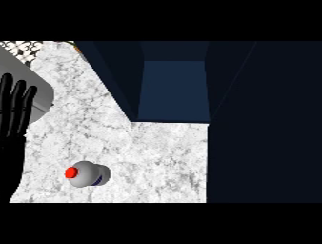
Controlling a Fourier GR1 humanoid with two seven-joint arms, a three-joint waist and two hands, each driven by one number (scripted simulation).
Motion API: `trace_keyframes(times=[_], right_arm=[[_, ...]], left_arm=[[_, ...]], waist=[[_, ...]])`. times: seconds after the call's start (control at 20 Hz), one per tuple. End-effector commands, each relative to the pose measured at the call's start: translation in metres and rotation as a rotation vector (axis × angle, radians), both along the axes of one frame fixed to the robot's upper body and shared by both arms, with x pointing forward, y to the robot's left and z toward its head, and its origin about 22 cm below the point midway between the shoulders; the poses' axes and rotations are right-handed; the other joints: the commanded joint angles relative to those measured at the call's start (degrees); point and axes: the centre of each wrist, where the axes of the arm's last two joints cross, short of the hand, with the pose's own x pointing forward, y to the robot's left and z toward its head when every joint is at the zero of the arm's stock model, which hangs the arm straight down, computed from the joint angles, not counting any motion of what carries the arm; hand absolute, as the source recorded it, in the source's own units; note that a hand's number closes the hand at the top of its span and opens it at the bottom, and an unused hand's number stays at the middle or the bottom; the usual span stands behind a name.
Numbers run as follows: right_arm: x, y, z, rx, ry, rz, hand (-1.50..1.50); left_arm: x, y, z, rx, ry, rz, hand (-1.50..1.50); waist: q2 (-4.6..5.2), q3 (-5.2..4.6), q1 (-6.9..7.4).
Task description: Pick up the bottled water, place it into the cabinet and close the cabinet
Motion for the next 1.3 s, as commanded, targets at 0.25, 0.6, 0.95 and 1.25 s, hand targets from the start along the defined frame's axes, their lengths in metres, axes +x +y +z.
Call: trace_keyframes(times=[0.25,0.6,0.95,1.25], right_arm=[[-0.026,0.004,0.013,-0.060,-0.081,0.008,-1.50],[-0.056,0.022,-0.018,0.323,0.260,0.142,-1.50],[-0.089,0.022,-0.009,0.331,0.260,0.147,-1.50],[-0.099,0.018,-0.026,0.320,0.273,0.184,-1.50]], left_arm=[[-0.046,-0.041,0.017,0.031,-0.072,-0.462,-1.50],[-0.089,-0.027,-0.027,-0.265,0.481,-0.403,-1.50],[-0.124,0.016,-0.035,-0.248,0.496,-0.379,-1.50],[-0.145,0.019,-0.024,-0.230,0.488,-0.355,-1.50]], waist=[[-2.28,-1.69,-2.10],[-2.06,-1.67,-1.49],[-1.90,-1.71,-1.60],[-1.89,-1.66,-1.64]])
